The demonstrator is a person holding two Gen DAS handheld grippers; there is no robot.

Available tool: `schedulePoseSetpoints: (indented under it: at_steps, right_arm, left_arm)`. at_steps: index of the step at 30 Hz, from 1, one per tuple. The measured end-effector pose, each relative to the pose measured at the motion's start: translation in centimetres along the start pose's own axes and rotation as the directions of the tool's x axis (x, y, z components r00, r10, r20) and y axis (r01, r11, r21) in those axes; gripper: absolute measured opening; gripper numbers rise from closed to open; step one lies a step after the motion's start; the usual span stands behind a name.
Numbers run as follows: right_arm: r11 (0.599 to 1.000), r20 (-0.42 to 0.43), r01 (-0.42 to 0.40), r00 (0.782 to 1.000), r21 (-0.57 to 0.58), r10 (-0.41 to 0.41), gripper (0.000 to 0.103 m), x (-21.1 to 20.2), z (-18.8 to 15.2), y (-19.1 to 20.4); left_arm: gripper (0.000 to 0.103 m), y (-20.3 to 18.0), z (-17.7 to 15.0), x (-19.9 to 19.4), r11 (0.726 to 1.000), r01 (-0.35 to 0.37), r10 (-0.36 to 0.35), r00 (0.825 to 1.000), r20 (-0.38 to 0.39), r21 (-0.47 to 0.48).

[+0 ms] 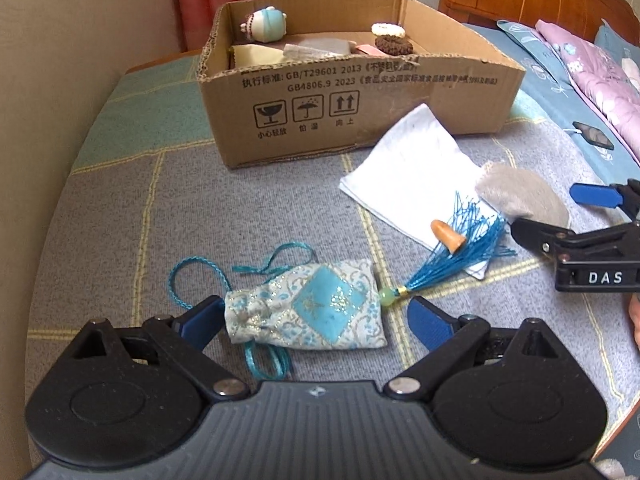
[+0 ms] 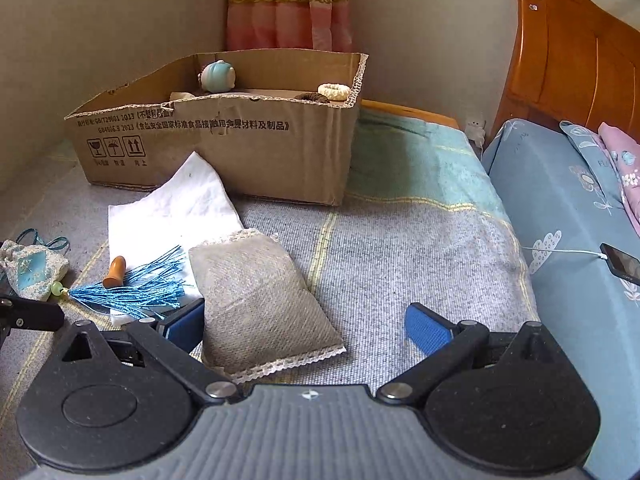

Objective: Organize soft objects
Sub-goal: 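Move both grippers back toward the blue pouch and second grey sachet, then grasp the blue tasselled pouch with left gripper while right grasps grey sachet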

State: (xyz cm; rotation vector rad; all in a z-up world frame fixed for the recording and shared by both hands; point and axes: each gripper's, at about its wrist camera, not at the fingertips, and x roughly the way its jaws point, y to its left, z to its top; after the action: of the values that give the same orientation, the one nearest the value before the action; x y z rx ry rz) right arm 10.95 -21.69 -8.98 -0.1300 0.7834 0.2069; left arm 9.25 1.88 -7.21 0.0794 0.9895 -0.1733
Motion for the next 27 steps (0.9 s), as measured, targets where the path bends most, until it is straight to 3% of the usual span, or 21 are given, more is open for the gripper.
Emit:
schedulePoseSetpoints:
  at_steps: [12,23,27]
  right_arm:
    - [1.000,0.001,0.000,1.000,0.000,0.000,0.103,0.1,-0.1,0.0]
    - [0.998,-0.011,-0.014,1.000,-0.069,0.013,0.103,0.5,0.9,1.1]
    - [0.993,-0.001,-0.012,1.000,-0.116,0.012,0.096,0.2,1.0,2.1]
  left_arm:
    - [0.093,1.9,-0.6,-0.1,0.999,-0.026,0.027,0.999,0.026,-0.043]
    - [0.050,1.7,-0.2,-1.1,1.000,0.009,-0.008,0.997,0.071,-0.022]
    - [0.044,2.1,-0.2,-2.4,1.000,0.028,-0.027,0.996,0.085,-0.009]
